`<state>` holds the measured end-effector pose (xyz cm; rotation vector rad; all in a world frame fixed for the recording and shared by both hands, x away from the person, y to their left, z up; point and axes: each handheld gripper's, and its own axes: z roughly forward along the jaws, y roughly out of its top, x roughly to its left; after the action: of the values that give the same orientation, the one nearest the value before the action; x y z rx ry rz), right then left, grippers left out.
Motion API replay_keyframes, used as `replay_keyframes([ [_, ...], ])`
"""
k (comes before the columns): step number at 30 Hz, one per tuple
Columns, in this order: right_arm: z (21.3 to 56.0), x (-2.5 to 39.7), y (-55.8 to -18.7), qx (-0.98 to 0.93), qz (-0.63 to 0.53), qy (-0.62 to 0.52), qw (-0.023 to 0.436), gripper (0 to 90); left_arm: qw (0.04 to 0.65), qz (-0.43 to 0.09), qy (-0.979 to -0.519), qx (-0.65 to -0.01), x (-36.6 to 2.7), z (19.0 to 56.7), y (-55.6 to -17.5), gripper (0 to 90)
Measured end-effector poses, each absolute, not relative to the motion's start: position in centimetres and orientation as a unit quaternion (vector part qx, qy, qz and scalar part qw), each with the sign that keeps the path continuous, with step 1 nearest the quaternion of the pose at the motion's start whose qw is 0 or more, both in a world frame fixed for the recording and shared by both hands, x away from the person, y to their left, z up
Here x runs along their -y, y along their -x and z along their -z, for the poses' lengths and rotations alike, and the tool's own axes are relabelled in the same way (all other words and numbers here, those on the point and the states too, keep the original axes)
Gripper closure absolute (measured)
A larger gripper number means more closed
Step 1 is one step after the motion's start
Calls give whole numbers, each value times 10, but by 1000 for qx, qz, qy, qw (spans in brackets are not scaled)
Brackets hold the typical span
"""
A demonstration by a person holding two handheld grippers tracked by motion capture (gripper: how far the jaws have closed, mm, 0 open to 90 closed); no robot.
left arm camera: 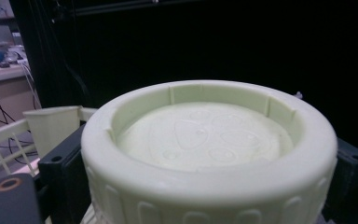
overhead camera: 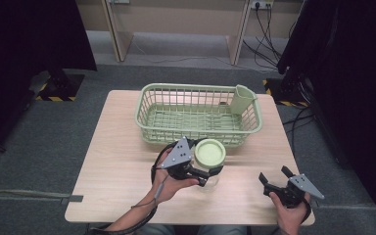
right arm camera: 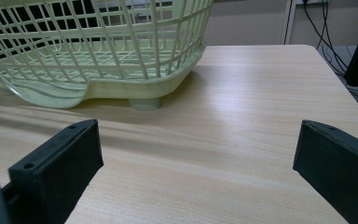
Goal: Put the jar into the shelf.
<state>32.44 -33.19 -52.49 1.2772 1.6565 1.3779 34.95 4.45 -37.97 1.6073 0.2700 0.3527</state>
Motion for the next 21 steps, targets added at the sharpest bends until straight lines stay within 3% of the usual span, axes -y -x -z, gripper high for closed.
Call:
replay_keyframes([
  [21,525,332,-324,-628,-521,-486,313,12,690,-209,-677,-147,-61,303,-355,106],
])
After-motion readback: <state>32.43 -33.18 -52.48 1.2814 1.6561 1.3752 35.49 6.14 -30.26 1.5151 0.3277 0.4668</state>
